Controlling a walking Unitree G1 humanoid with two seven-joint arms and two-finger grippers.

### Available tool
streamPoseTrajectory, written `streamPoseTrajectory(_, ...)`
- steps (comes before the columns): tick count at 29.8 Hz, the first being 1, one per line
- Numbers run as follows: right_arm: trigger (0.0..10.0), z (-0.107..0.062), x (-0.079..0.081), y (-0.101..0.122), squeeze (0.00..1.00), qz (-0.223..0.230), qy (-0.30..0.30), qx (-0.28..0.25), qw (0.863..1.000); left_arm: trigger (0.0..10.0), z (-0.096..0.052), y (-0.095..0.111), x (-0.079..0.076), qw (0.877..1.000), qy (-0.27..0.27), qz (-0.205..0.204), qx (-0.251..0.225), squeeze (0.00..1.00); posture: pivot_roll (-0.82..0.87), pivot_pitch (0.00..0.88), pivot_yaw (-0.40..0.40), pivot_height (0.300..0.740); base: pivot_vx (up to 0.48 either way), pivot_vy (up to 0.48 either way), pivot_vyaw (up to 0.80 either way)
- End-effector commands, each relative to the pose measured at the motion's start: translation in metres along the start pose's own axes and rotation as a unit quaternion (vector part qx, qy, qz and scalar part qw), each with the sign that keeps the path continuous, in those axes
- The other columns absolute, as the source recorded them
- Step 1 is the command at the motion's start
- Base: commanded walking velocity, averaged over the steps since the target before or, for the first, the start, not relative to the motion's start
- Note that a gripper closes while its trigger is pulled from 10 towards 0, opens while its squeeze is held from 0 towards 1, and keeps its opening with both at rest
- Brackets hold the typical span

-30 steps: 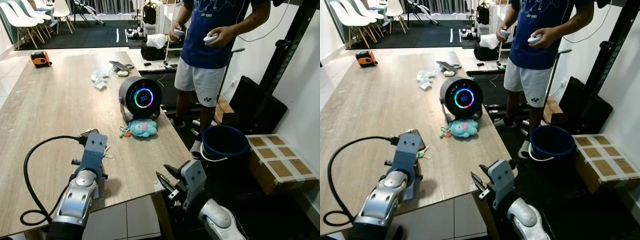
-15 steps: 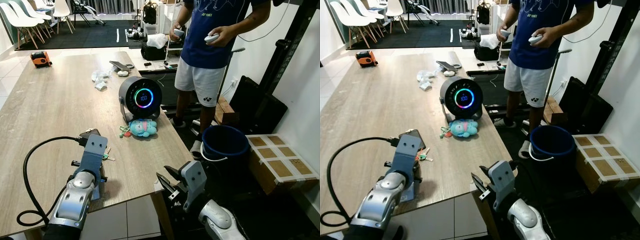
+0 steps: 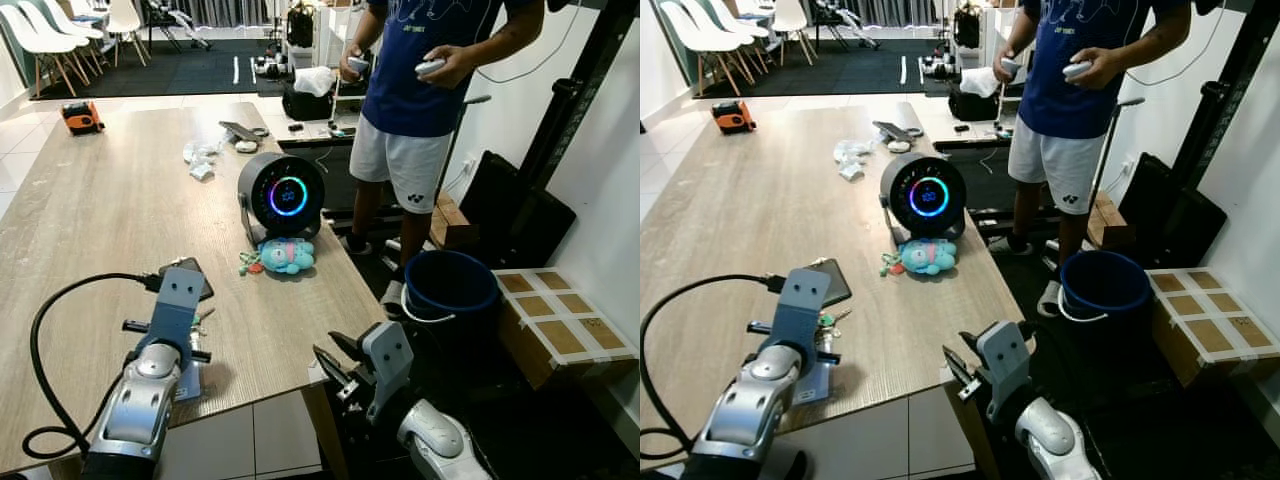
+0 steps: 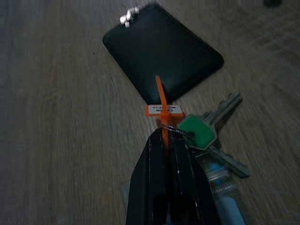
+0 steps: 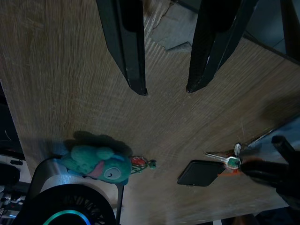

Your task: Hang keys on a hook

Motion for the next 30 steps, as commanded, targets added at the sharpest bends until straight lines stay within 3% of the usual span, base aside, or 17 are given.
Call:
streamPoseTrajectory(1, 10.0, -0.001, 0.000, 0.002, 0.00, 0.000, -0.001, -0.003, 1.000, 10.0, -0.004, 0.011, 0.010, 0.999, 0.009, -0.010, -0.035, 0.00, 0.07, 0.160, 0.016, 0.740, 0.000, 0.000, 0.00)
streamPoseTrajectory(4, 10.0, -0.001, -0.001, 0.002, 0.00, -0.001, -0.001, -0.003, 1.000, 10.0, -0.010, 0.036, 0.013, 0.991, -0.012, -0.090, -0.095, 0.00, 0.07, 0.156, 0.017, 0.740, 0.000, 0.000, 0.00)
streamPoseTrajectory(5, 10.0, -0.001, -0.001, 0.002, 0.00, -0.001, -0.001, -0.003, 1.000, 10.0, -0.010, 0.036, 0.013, 0.991, -0.012, -0.090, -0.095, 0.00, 0.07, 0.156, 0.017, 0.740, 0.000, 0.000, 0.00)
streamPoseTrajectory(6, 10.0, -0.001, -0.001, 0.002, 0.00, -0.001, -0.002, -0.003, 1.000, 10.0, -0.013, 0.047, 0.014, 0.984, -0.023, -0.138, -0.112, 0.00, 0.07, 0.155, 0.017, 0.740, 0.000, 0.000, 0.00)
streamPoseTrajectory(8, 10.0, -0.001, -0.001, 0.002, 0.00, -0.001, -0.002, -0.003, 1.000, 10.0, -0.013, 0.047, 0.014, 0.984, -0.023, -0.138, -0.112, 0.00, 0.07, 0.155, 0.017, 0.740, 0.000, 0.000, 0.00)
streamPoseTrajectory(9, 10.0, -0.001, -0.001, 0.002, 0.00, -0.002, -0.002, -0.004, 1.000, 10.0, -0.015, 0.056, 0.016, 0.975, -0.033, -0.180, -0.124, 0.00, 0.07, 0.155, 0.017, 0.740, 0.000, 0.000, 0.00)
streamPoseTrajectory(10, 10.0, -0.001, -0.001, 0.002, 0.00, -0.002, -0.002, -0.004, 1.000, 10.0, -0.015, 0.056, 0.016, 0.975, -0.033, -0.180, -0.124, 0.00, 0.07, 0.155, 0.017, 0.740, 0.000, 0.000, 0.00)
streamPoseTrajectory(12, 10.0, 0.000, -0.002, 0.003, 0.00, -0.002, -0.003, -0.005, 1.000, 10.0, -0.018, 0.070, 0.016, 0.959, -0.049, -0.244, -0.138, 0.00, 0.08, 0.152, 0.017, 0.740, 0.000, 0.000, 0.00)
streamPoseTrajectory(15, 10.0, 0.001, -0.002, 0.004, 0.00, -0.002, -0.005, -0.006, 1.000, 10.0, -0.016, 0.072, 0.016, 0.962, -0.037, -0.240, -0.128, 0.00, 0.08, 0.149, 0.019, 0.740, 0.000, 0.000, 0.00)
streamPoseTrajectory(16, 10.0, 0.001, -0.002, 0.004, 0.00, -0.001, -0.006, -0.007, 1.000, 10.0, -0.014, 0.072, 0.015, 0.957, -0.036, -0.263, -0.117, 0.00, 0.07, 0.148, 0.021, 0.740, 0.000, 0.000, 0.00)
streamPoseTrajectory(18, 10.0, 0.002, -0.002, 0.004, 0.00, -0.001, -0.007, -0.008, 1.000, 10.0, -0.013, 0.071, 0.014, 0.963, -0.030, -0.243, -0.116, 0.00, 0.07, 0.148, 0.021, 0.740, 0.000, 0.000, 0.00)
streamPoseTrajectory(20, 10.0, 0.002, -0.002, 0.004, 0.00, -0.001, -0.008, -0.008, 1.000, 10.0, -0.011, 0.068, 0.012, 0.956, -0.032, -0.275, -0.102, 0.00, 0.07, 0.148, 0.025, 0.740, 0.000, 0.000, 0.00)
streamPoseTrajectory(23, 10.0, 0.001, -0.002, 0.004, 0.00, -0.001, -0.009, -0.009, 1.000, 10.0, -0.012, 0.070, 0.013, 0.963, -0.025, -0.246, -0.111, 0.00, 0.07, 0.149, 0.025, 0.740, 0.000, 0.000, 0.00)
streamPoseTrajectory(30, 10.0, 0.001, -0.004, 0.008, 0.00, -0.002, -0.016, -0.015, 1.000, 10.0, -0.015, 0.076, 0.023, 0.963, 0.013, -0.229, -0.141, 0.00, 0.06, 0.154, 0.025, 0.740, 0.000, 0.000, 0.00)
Point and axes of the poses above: a point about 5 cm out from each wrist's last joint towards the gripper, its own z axis pointing out of the wrist towards the gripper, its own y axis along the axis of the wrist's last joint, x = y × z, the point moved 2 cm from there along z, pointing out of the wrist towards the gripper, and after that the axes turned 4 degrees about z, right-handed, at the moved point
